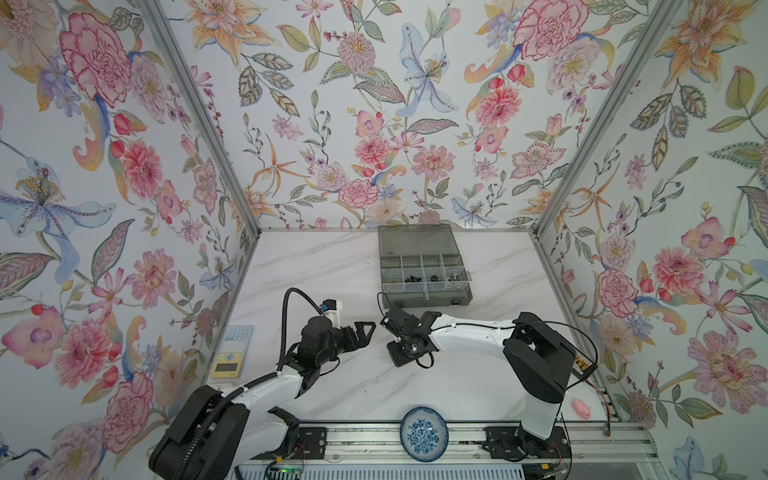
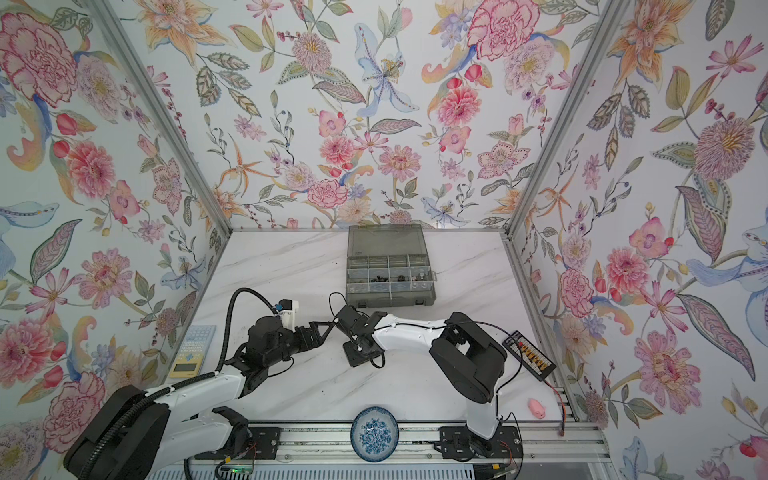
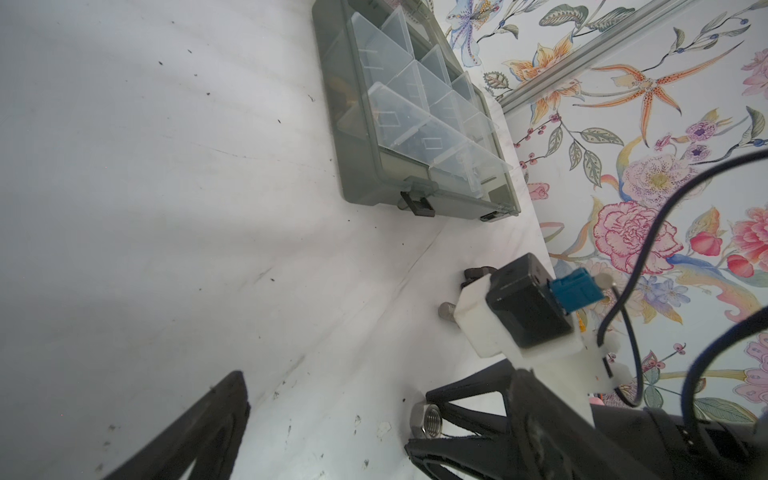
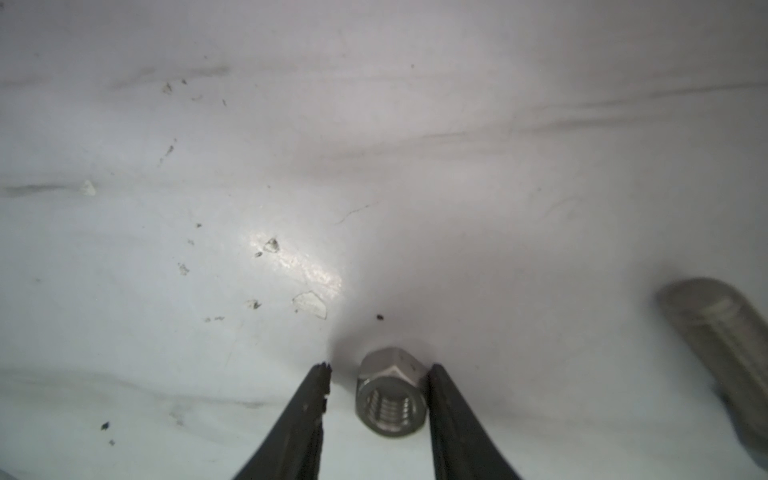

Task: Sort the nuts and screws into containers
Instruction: 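Lower the right gripper and close it on the silver hex nut, then lift the silver hex nut and carry it over the grey box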

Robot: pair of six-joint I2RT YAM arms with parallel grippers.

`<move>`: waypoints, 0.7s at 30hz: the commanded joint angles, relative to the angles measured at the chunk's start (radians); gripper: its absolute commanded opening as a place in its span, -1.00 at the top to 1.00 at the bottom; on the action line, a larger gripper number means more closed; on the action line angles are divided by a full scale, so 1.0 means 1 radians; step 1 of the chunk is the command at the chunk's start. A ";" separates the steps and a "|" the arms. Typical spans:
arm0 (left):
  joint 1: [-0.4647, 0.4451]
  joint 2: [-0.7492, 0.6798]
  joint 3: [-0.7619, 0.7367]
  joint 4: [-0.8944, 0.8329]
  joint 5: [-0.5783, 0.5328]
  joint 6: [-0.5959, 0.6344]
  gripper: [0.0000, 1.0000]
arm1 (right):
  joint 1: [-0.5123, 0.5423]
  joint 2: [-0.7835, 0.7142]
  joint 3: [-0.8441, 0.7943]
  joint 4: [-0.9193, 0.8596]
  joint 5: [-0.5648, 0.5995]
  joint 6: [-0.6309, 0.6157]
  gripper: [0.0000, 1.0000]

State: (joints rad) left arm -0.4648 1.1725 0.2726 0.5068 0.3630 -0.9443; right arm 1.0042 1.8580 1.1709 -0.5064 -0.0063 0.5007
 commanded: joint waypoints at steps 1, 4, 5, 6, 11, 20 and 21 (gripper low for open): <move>0.012 -0.002 -0.006 0.029 0.010 -0.012 -0.99 | 0.014 0.024 0.011 -0.052 0.011 -0.013 0.21; 0.012 -0.008 -0.011 0.029 0.006 -0.011 -0.99 | 0.017 0.030 0.010 -0.051 0.018 -0.015 0.25; 0.012 -0.010 -0.012 0.028 0.007 -0.012 -0.99 | 0.019 0.033 0.010 -0.051 0.021 -0.014 0.27; 0.012 -0.011 -0.013 0.028 0.005 -0.011 -0.99 | 0.020 0.036 0.009 -0.051 0.025 -0.014 0.29; 0.012 -0.017 -0.016 0.023 0.004 -0.013 -0.99 | 0.028 0.047 0.010 -0.057 0.045 -0.017 0.38; 0.012 -0.019 -0.015 0.020 0.002 -0.013 -0.99 | 0.026 0.033 0.003 -0.055 0.060 -0.024 0.60; 0.012 -0.019 -0.015 0.020 0.001 -0.013 -0.99 | 0.025 0.026 0.004 -0.056 0.060 -0.031 0.64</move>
State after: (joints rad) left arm -0.4648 1.1706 0.2661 0.5179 0.3630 -0.9516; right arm 1.0218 1.8664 1.1782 -0.5198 0.0372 0.4820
